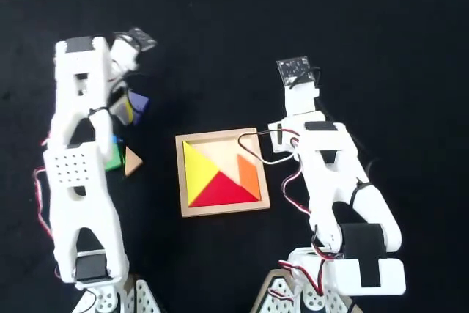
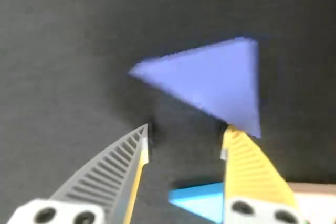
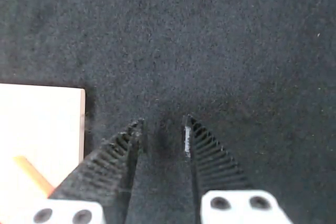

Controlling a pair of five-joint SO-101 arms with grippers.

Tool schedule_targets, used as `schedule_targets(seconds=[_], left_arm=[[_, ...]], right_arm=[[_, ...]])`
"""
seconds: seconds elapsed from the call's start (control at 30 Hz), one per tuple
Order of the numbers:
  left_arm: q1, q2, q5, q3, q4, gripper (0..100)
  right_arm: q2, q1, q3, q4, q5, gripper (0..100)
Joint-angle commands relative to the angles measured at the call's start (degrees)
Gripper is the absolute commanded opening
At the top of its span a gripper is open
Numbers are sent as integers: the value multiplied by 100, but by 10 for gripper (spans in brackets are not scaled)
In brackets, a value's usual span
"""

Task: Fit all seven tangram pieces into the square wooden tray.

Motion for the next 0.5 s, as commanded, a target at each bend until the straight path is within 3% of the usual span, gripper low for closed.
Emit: schedule_targets(seconds=[0.0, 0.17, 0.3, 0.47], left_arm=[[426, -44, -53, -171, 264, 195], [804, -44, 26, -207, 193, 192], [1077, -44, 563, -505, 53, 192], [919, -44, 563, -1402, 88, 192]], right_arm=[[13, 70, -286, -105, 70, 124], [13, 70, -295, -105, 70, 124], [13, 70, -295, -105, 70, 124], [13, 79, -295, -105, 70, 124]])
